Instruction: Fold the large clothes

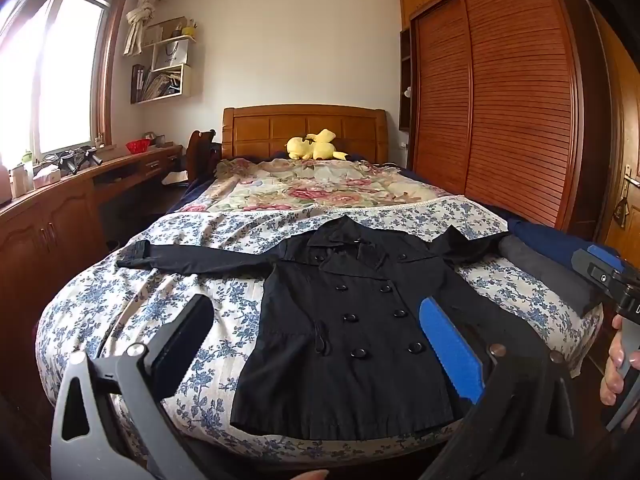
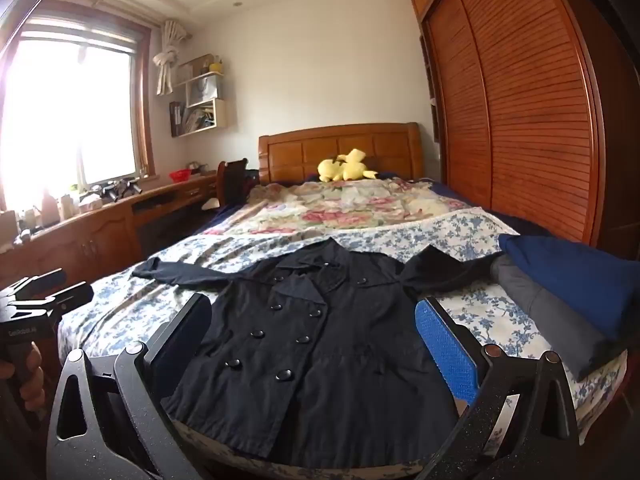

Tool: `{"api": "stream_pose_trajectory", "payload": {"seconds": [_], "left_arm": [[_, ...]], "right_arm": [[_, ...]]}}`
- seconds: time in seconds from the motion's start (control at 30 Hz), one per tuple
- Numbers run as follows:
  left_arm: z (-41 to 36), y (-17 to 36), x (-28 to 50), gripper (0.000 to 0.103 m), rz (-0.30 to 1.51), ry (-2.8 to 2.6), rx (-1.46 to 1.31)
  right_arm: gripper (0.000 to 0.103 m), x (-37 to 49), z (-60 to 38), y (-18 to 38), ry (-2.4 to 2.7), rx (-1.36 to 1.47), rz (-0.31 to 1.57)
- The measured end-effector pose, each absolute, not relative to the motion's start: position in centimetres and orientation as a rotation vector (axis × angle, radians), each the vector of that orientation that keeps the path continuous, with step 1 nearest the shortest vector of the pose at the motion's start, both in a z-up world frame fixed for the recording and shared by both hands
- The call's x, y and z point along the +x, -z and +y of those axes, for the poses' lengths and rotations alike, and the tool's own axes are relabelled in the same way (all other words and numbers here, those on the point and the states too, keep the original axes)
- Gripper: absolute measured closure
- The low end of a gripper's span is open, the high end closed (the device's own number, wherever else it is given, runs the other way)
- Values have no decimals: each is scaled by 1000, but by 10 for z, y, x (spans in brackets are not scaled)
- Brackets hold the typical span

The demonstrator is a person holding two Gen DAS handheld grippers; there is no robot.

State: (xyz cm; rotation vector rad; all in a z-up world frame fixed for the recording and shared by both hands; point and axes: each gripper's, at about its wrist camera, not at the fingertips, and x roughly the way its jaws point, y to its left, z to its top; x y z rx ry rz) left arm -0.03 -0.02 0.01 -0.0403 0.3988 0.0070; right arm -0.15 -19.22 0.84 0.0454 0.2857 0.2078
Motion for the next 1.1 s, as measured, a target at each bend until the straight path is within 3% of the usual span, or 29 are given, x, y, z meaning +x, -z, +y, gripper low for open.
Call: {"api": "stream_pose_trajectory", "payload": {"seconds": [1.1], "left_arm": [[-6,-2,-4,0,384,-16,-46]], "right_arm": [[0,-11,-182,-13,-212,36,288]]}}
